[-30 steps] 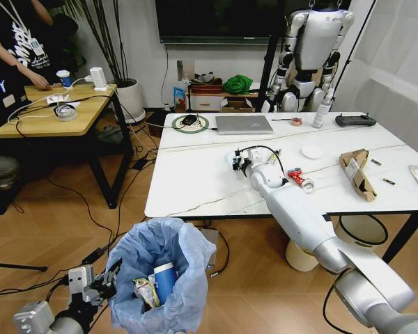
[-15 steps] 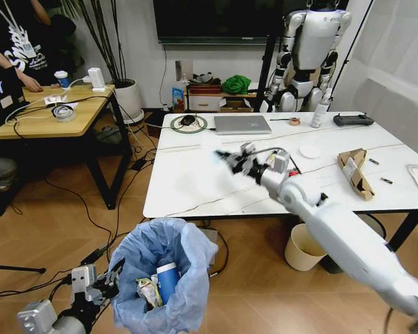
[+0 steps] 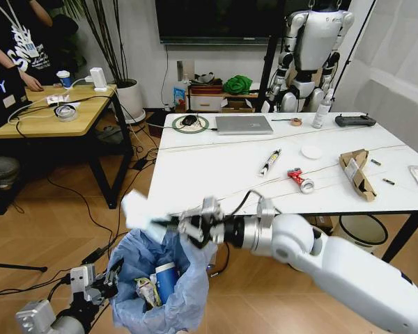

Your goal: Pick up the trash bin and place the trash from the table into it.

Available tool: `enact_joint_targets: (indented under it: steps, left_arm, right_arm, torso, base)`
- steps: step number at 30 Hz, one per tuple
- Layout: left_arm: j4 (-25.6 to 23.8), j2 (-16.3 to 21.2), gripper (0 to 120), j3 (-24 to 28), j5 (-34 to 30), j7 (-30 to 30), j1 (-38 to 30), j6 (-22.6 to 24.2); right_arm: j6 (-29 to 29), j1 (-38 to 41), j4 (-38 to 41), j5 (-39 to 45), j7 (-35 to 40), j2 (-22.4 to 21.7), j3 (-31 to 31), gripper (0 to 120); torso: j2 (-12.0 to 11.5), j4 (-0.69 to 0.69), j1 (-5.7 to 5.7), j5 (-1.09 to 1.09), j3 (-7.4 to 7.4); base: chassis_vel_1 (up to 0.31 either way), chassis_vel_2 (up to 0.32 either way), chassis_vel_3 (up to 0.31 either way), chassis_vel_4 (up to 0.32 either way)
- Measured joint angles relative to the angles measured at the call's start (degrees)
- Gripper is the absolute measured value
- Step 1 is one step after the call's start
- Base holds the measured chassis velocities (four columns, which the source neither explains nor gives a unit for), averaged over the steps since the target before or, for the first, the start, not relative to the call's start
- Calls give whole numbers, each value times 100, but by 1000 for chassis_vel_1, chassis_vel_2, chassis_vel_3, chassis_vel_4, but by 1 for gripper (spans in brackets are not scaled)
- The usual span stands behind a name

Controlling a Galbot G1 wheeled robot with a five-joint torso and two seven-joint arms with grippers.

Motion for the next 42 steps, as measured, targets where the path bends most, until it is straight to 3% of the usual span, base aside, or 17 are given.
enact_joint_targets:
  steps: [9,13,15,20,29,33,37,42]
  left_arm:
    - [-1,-68,0,44,21,-7,-38,5]
    - [-3,-58,0,35,16,-10,-50,11]
    - [-3,-58,0,34,16,-11,-50,11]
    - [-3,-64,0,34,16,-17,-69,14]
    - [-3,-55,0,22,10,-25,-75,19]
    - [-7,-69,0,36,27,-26,-63,20]
    - [11,-75,0,56,70,-18,-67,20]
    - [59,-59,0,126,111,-7,-106,20]
  right_arm:
    - [105,-449,-111,-757,-122,-43,70,1]
    - [108,-454,-137,-874,-117,-123,189,16]
    - [108,-454,-137,-878,-116,-125,191,17]
    - [128,-549,-97,-989,-114,-236,276,42]
    - [142,-749,5,-1099,-128,-316,368,71]
    - [237,-876,69,-1163,-46,-320,569,88]
    - [317,-948,83,-1246,147,-250,859,99]
    - [133,-1175,-44,-1148,719,-81,1712,100]
  torso:
    - [0,-1,1,1,1]
    - [0,-1,1,0,1]
    - [0,-1,1,0,1]
    - [0,-1,1,0,1]
    - [-1,-1,1,0,1]
    - [-1,-1,1,1,1]
    - [-1,-1,1,1,1]
    - [-1,0,1,0,0]
  base:
    - [0,0,0,0]
    - [0,0,0,0]
    - [0,0,0,0]
    - [0,0,0,0]
    - [0,0,0,0]
    - [0,0,0,0]
    - [0,0,0,0]
    - [0,0,0,0]
